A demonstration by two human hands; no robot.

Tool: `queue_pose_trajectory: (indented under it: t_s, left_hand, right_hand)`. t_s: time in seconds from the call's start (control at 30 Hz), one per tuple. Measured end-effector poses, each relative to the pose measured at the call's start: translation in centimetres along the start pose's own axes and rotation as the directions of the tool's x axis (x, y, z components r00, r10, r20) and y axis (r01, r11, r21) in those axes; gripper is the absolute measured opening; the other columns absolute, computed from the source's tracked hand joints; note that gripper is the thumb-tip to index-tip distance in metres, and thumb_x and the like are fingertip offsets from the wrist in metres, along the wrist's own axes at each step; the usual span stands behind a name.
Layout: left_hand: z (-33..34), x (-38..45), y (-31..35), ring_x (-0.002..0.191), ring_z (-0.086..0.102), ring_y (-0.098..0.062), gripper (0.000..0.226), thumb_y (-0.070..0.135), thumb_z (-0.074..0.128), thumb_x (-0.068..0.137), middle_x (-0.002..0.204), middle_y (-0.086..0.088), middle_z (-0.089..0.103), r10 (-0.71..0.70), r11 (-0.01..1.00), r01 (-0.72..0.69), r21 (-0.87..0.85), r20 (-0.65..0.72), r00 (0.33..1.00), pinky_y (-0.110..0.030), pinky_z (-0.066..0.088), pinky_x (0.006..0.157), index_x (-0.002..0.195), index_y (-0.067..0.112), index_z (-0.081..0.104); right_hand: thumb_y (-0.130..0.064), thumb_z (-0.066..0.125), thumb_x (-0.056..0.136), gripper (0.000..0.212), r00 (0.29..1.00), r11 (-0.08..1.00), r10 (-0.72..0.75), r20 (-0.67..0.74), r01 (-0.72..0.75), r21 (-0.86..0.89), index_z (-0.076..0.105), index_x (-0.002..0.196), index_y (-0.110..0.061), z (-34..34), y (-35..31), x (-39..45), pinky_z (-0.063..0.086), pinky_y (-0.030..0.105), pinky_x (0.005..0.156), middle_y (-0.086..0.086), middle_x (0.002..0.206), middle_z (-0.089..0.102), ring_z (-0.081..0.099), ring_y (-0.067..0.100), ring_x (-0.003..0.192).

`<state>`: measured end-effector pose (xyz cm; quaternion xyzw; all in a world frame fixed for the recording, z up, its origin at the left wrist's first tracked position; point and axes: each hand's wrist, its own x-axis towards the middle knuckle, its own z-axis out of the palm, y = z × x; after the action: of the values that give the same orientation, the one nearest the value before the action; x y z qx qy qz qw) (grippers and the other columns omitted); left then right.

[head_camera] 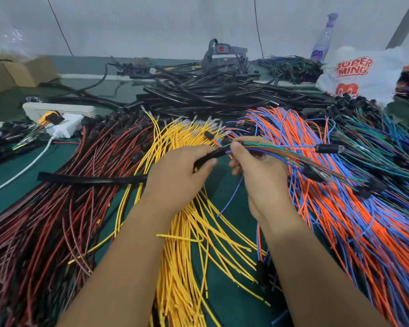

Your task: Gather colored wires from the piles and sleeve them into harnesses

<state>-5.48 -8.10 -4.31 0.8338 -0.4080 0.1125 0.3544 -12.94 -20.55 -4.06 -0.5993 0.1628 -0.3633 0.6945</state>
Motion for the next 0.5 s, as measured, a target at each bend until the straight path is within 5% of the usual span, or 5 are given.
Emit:
queue_pose_trajectory:
  t_s: [0.3, 0.5]
  left_hand:
    - [-0.04, -0.24, -0.02, 0.063, 0.053, -0.002, 0.023, 0.055, 0.044, 0.084, 0.069, 0.019, 0.059, -0.056, 0.997, 0.056, -0.053, 0.009, 0.998, -0.026, 0.033, 0.052, 0.097, 0.041, 0.058]
    - [0.07, -0.22, -0.06, 0.055, 0.048, -0.008, 0.025, 0.052, 0.043, 0.087, 0.063, 0.012, 0.055, -0.068, 0.992, 0.066, -0.112, -0.022, 0.997, -0.026, 0.029, 0.051, 0.089, 0.036, 0.062]
  right_hand:
    - [-0.013, 0.071, 0.085, 0.009, 0.966, 0.977, 0.215, 0.146, -0.215, -0.015, 0.073, 0.081, -0.021, -0.34, 0.33, 0.22, 0.039, 0.012, 0.047, -0.009, 0.061, 0.060, 0.051, 0.002, 0.054]
    - [-0.016, 0.070, 0.087, 0.016, 0.957, 0.937, 0.239, 0.167, -0.272, 0.220, 0.073, 0.071, -0.016, 0.27, -0.10, 0.17, 0.038, 0.017, 0.044, 0.001, 0.066, 0.063, 0.055, 0.010, 0.051]
